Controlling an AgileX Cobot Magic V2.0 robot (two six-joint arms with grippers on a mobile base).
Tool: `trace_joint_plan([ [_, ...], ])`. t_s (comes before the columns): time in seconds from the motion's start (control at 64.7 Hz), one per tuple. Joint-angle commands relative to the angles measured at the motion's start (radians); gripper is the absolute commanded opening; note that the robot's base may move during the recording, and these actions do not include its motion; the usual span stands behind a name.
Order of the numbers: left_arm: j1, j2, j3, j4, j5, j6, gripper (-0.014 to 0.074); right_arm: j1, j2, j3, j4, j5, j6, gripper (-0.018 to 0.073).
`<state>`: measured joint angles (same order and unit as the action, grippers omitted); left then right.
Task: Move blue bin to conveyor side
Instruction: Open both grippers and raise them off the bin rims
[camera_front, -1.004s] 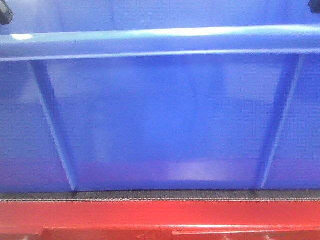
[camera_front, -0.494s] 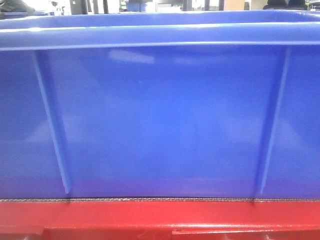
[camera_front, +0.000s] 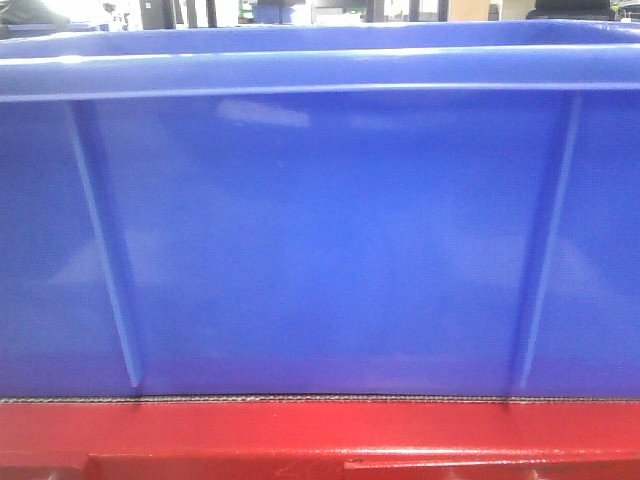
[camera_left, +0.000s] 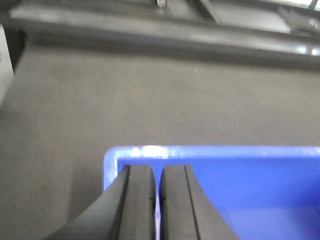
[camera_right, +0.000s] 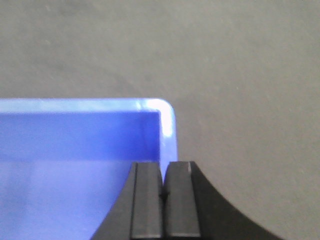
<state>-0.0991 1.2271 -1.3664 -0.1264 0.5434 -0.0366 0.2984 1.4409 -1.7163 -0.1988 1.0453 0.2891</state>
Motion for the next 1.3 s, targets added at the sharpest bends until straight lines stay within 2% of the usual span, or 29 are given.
trace_joint_plan([
  [0.0, -0.006, -0.021, -0.018, 0.009, -0.028, 0.005, 0.0011, 0.0, -0.013, -0.049, 0.0, 0.015, -0.003, -0.007],
  [0.124, -0.006, -0.06, -0.02, 0.007, -0.012, 0.005, 0.0004, 0.002, -0.058, -0.065, 0.002, 0.013, -0.003, -0.0087],
  [0.263, -0.006, -0.12, 0.023, 0.007, -0.029, 0.005, 0.0004, 0.002, -0.166, 0.006, 0.002, -0.083, -0.033, -0.0087],
  [0.433, -0.006, -0.245, 0.214, 0.0, -0.174, 0.005, 0.0004, 0.002, -0.365, 0.258, 0.002, -0.278, -0.047, -0.0087],
  [0.649, -0.006, -0.462, 0.502, 0.0, -0.387, 0.005, 0.0004, 0.002, -0.628, 0.632, -0.06, -0.54, -0.047, -0.0087],
  [0.757, -0.006, -0.562, 0.618, 0.0, -0.442, 0.005, 0.0004, 0.002, -0.761, 0.813, -0.07, -0.645, -0.047, -0.0087],
  [0.989, -0.006, -0.768, 0.84, 0.0, -0.513, 0.005, 0.0004, 0.002, -1.031, 1.1, -0.07, -0.744, -0.047, -0.0088],
  [1.282, -0.006, -0.996, 1.037, 0.0, -0.525, 0.005, 0.0004, 0.002, -1.363, 1.357, -0.07, -0.728, -0.047, -0.0088],
])
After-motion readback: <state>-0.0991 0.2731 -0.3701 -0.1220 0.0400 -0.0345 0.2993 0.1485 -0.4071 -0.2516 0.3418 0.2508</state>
